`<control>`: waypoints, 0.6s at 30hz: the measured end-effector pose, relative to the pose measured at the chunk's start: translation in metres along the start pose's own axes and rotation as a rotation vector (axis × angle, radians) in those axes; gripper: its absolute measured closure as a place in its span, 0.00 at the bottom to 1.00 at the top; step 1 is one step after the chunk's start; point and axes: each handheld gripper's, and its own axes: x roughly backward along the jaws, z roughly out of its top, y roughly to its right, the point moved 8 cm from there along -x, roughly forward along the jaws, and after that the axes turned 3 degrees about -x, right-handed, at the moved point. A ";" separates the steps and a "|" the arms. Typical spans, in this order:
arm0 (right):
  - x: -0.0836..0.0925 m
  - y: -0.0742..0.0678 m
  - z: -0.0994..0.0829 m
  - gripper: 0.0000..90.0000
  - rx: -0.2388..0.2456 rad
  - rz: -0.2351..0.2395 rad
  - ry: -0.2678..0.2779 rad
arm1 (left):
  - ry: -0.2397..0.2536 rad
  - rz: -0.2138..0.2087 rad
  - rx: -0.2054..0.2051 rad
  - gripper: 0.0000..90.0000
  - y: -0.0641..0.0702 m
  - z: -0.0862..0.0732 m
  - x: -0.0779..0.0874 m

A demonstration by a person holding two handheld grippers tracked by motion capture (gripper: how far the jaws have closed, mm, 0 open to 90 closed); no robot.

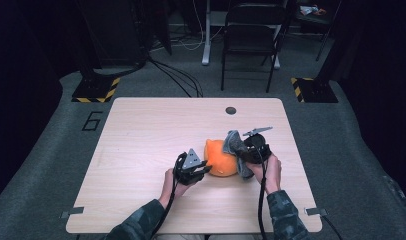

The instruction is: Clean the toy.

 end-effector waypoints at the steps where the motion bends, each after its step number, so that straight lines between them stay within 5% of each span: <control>1: -0.001 0.001 -0.001 0.86 -0.001 -0.006 0.005 | -0.011 0.029 -0.039 0.65 0.000 0.000 0.000; 2: -0.002 0.003 -0.001 0.86 0.003 -0.013 0.003 | -0.017 0.051 -0.065 0.59 0.001 0.000 0.000; 5: -0.004 0.005 -0.001 0.86 -0.014 -0.004 0.014 | -0.038 0.066 -0.058 0.46 0.001 -0.003 -0.006; 9: -0.005 0.003 -0.001 0.86 -0.004 -0.005 0.016 | -0.051 0.075 -0.058 0.43 0.002 -0.005 -0.016; 11: -0.005 0.002 -0.001 0.86 -0.007 -0.009 0.015 | -0.040 0.080 -0.064 0.49 0.004 -0.004 -0.019; 15: -0.006 0.003 -0.001 0.86 -0.018 -0.002 0.025 | -0.031 0.061 -0.034 0.77 0.005 -0.005 -0.022; 18: -0.004 0.004 0.000 0.86 -0.014 0.002 0.030 | -0.029 0.050 -0.003 0.82 0.004 -0.002 -0.020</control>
